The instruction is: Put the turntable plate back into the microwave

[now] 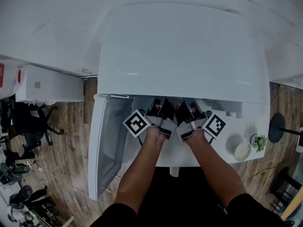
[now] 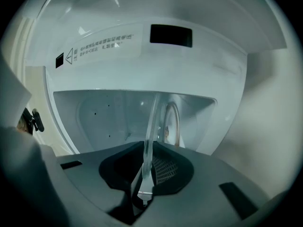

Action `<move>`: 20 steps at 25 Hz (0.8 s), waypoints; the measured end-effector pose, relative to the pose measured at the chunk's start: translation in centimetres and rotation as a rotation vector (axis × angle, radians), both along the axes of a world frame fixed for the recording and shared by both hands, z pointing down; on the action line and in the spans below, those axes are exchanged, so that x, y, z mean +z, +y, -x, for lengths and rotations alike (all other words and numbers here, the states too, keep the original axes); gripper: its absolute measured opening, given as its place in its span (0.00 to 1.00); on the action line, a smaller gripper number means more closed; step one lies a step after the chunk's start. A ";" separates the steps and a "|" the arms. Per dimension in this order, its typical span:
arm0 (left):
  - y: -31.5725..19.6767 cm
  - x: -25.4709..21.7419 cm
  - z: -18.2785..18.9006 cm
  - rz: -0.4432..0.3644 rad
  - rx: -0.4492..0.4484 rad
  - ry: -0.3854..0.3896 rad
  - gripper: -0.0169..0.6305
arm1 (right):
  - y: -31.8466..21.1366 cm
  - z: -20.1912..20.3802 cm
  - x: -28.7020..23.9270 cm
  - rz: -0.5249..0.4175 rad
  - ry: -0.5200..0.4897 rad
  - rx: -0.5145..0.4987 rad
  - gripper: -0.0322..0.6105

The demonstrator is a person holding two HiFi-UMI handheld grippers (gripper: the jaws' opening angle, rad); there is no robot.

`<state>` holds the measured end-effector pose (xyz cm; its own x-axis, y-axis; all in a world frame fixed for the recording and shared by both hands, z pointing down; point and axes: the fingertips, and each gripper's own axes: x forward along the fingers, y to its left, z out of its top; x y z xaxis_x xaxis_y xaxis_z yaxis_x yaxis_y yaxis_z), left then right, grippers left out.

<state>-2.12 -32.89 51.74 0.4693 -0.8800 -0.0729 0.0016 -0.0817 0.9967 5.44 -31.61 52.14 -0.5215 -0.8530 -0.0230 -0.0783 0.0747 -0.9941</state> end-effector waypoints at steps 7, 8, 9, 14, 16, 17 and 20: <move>0.6 0.5 -0.6 0.030 0.039 -0.109 0.17 | 0.0 -0.4 0.3 0.028 -0.010 0.015 0.16; 1.1 0.9 -0.4 0.040 0.052 -0.163 0.17 | 0.0 -0.4 0.5 0.039 -0.012 0.018 0.16; 1.5 1.3 -0.1 0.055 0.058 -0.210 0.22 | 0.1 -0.4 0.7 0.050 -0.010 0.020 0.16; 3.2 1.9 1.2 0.105 0.010 -0.241 0.17 | 0.3 -0.1 1.2 0.086 0.016 0.036 0.15; 3.1 2.1 1.4 0.107 0.002 -0.230 0.14 | 0.3 0.1 1.3 0.101 0.050 0.020 0.14; 3.0 2.2 1.4 0.111 0.001 -0.225 0.14 | 0.4 0.2 1.4 0.113 0.082 0.002 0.14; 3.0 2.7 1.3 0.129 0.017 -0.222 0.13 | 1.0 0.3 1.8 0.149 0.219 -0.066 0.23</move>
<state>-3.45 -29.92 54.42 0.4757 -0.8674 0.1463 -0.2183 0.0448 0.9749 5.10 -30.63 53.91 -0.5543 -0.8027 0.2202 -0.2929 -0.0595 -0.9543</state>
